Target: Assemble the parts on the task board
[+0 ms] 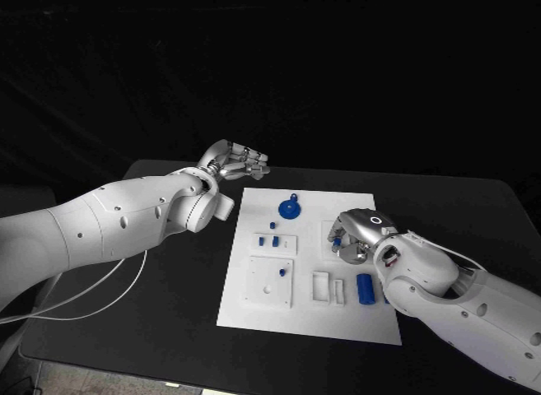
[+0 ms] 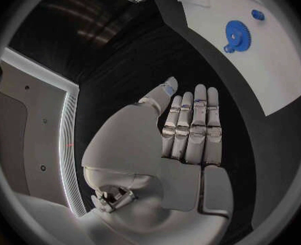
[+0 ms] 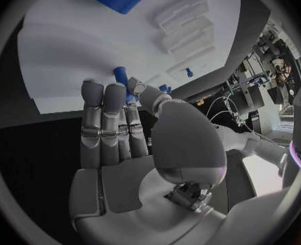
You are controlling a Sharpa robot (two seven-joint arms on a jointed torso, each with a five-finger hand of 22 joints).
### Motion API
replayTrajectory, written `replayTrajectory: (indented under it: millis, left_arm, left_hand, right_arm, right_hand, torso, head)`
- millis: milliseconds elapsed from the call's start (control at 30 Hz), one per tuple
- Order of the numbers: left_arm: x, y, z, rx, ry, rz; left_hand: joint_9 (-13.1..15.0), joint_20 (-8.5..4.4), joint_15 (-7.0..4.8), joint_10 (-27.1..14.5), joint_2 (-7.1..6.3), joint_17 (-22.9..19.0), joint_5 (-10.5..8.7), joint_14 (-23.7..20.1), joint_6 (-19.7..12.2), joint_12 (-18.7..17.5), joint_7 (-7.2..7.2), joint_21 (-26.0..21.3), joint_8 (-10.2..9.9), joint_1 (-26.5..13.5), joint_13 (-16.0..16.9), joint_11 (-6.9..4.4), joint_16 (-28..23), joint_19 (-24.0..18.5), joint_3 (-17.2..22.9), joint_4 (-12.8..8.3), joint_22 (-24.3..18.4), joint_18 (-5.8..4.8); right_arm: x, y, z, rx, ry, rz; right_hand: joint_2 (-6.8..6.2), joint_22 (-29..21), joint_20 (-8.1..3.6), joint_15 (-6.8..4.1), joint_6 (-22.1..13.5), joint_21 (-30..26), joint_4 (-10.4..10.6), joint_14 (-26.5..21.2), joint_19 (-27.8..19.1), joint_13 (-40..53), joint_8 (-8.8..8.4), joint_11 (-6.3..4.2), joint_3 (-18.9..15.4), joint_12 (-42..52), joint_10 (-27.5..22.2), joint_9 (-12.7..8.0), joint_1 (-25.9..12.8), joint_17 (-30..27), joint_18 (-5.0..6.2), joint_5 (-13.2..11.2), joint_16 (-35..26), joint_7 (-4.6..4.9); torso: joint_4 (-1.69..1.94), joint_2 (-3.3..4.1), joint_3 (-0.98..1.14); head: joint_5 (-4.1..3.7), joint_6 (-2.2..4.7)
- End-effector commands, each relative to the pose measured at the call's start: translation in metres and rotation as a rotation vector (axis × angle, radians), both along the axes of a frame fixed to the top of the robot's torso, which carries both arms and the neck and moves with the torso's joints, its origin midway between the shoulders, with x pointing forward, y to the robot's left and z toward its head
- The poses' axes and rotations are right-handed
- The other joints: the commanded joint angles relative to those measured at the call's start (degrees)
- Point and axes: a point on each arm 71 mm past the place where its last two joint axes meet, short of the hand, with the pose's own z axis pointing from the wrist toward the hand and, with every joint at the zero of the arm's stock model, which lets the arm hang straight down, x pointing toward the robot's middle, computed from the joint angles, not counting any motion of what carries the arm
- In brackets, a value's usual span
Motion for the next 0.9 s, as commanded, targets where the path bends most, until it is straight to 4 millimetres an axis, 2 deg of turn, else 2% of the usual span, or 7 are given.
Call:
replayTrajectory:
  millis: [33,467,667,800,900]
  left_arm:
    - [0.0,-0.002,0.001,-0.006,0.001,-0.011]
    - [0.001,-0.001,0.001,-0.003,0.004,-0.005]
    - [0.002,-0.003,0.001,-0.003,0.005,-0.006]
    - [0.003,-0.005,0.0,-0.002,0.006,-0.006]
    - [0.004,-0.007,0.0,0.001,0.006,-0.002]
  left_hand:
    - [0.1,-0.05,-0.03,-0.3,-0.11,0.0,0.27,-0.3,0.0,0.0,0.05,-0.1,0.1,0.1,0.0,0.01,-0.1,-0.4,0.1,0.2,-0.1,-0.25]
    - [0.1,-0.03,-0.01,-0.4,-0.05,0.0,0.27,-0.4,-0.1,0.0,0.05,-0.1,0.1,0.1,0.0,0.04,-0.1,-0.3,0.1,0.4,-0.2,-0.22]
    - [0.1,-0.03,-0.01,-0.4,-0.05,0.0,0.27,-0.4,-0.1,0.0,0.05,-0.1,0.1,0.1,0.0,0.04,-0.1,-0.3,0.1,0.4,-0.2,-0.22]
    - [0.1,-0.03,-0.01,-0.4,-0.05,0.0,0.27,-0.4,-0.1,0.0,0.05,-0.1,0.1,0.1,0.0,0.04,-0.1,-0.3,0.1,0.4,-0.2,-0.22]
    - [0.1,0.02,0.01,-0.4,-0.13,0.0,0.24,-0.4,-0.1,0.0,0.07,-0.1,0.1,0.2,0.0,0.04,-0.1,-0.4,0.1,0.4,-0.4,-0.25]
  right_arm:
    - [-0.001,0.001,0.007,0.005,-0.064,-0.003]
    - [-0.019,0.025,0.033,0.105,-0.137,0.075]
    - [-0.028,0.044,0.04,0.154,-0.144,0.128]
    - [-0.036,0.059,0.037,0.171,-0.136,0.171]
    - [-0.045,0.074,0.03,0.176,-0.12,0.214]
  right_hand:
    - [1.04,0.2,-0.39,-0.51,0.4,0.4,0.2,0.0,2.2,0.8,0.05,-1.95,-0.6,0.2,3.4,0.1,0.9,0.1,0.81,0.3,-0.3,-0.02]
    - [0.33,1.0,-0.48,-0.59,0.8,0.1,0.8,0.1,2.2,0.6,0.04,-2.02,0.0,0.1,3.8,0.1,1.3,0.5,0.73,0.3,-0.8,-0.13]
    - [0.35,1.1,-0.49,-0.59,0.8,0.2,0.9,0.2,2.2,0.6,0.04,-2.04,-0.1,0.1,3.8,0.1,1.3,0.5,0.72,0.3,-0.8,-0.13]
    - [0.31,1.4,-0.44,-0.59,0.9,0.4,0.9,0.2,2.3,0.6,0.05,-2.06,-0.2,0.1,3.9,0.1,1.3,0.6,0.6,0.3,-0.9,-0.15]
    - [0.31,1.4,-0.44,-0.59,0.9,0.4,0.9,0.2,2.3,0.6,0.05,-2.06,-0.2,0.1,3.9,0.1,1.3,0.6,0.6,0.3,-0.9,-0.15]
  torso:
    - [0.02,0.02,-0.04]
    - [0.08,0.02,-0.1]
    - [-0.09,-0.1,-0.27]
    - [0.01,-0.06,-0.16]
    - [0.23,-0.08,-0.07]
  head:
    - [-0.02,-0.02]
    - [0.26,-0.18]
    - [0.81,-0.34]
    - [0.99,-0.35]
    - [1.51,-0.46]
